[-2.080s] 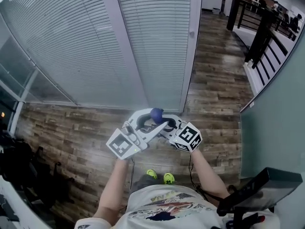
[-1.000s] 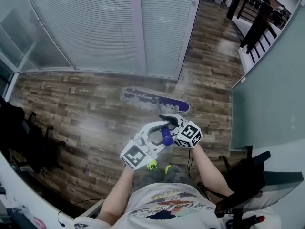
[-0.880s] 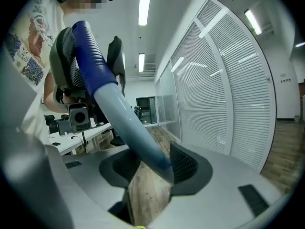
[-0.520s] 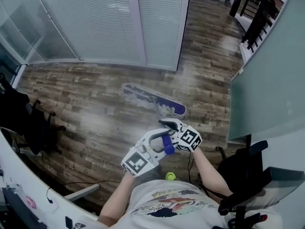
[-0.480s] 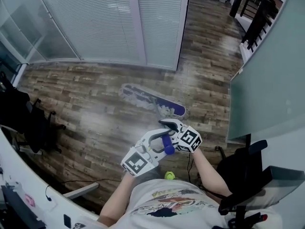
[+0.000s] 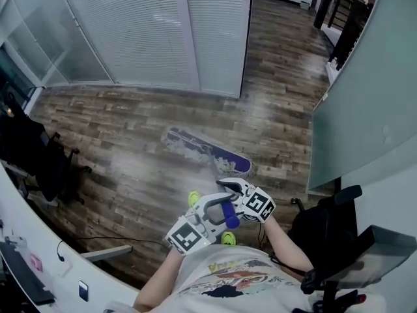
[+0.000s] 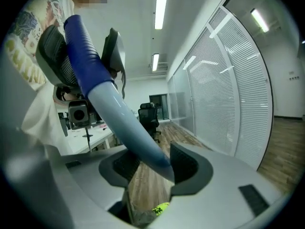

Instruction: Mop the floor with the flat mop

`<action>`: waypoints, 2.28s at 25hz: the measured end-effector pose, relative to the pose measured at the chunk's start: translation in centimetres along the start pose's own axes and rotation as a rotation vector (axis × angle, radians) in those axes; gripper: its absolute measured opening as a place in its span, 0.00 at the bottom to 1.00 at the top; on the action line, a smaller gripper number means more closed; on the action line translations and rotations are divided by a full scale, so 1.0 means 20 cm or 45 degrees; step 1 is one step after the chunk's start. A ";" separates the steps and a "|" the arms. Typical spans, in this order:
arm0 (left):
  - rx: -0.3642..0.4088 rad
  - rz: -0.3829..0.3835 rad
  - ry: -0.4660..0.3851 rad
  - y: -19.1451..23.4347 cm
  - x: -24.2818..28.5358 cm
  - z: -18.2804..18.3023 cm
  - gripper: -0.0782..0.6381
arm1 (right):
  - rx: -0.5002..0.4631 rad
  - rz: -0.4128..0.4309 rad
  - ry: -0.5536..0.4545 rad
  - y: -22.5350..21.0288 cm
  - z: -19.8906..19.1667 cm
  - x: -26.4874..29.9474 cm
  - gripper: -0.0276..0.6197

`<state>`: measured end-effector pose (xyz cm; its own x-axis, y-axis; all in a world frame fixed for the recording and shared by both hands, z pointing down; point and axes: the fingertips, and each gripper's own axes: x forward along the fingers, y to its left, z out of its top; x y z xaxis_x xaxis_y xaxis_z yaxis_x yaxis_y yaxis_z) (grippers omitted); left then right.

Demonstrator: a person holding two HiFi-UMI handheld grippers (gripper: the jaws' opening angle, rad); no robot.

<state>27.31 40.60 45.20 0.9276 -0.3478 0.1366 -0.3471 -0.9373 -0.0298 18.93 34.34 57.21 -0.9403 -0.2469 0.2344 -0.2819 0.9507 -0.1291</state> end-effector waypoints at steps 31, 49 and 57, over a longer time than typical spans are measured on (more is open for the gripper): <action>-0.056 -0.026 -0.219 1.50 -0.30 -0.01 0.37 | 0.009 0.090 0.113 -1.05 0.36 1.04 0.37; -0.043 -0.063 -0.246 2.47 -0.29 -0.12 0.38 | 0.008 0.050 0.130 -1.86 0.53 1.59 0.37; -0.056 -0.033 -0.165 2.95 -0.02 -0.18 0.38 | -0.021 0.103 0.172 -2.40 0.55 1.69 0.39</action>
<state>5.90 -14.48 46.98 0.9454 -0.3259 0.0073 -0.3260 -0.9452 0.0162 -1.34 -21.70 60.64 -0.9253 -0.1428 0.3512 -0.2018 0.9698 -0.1372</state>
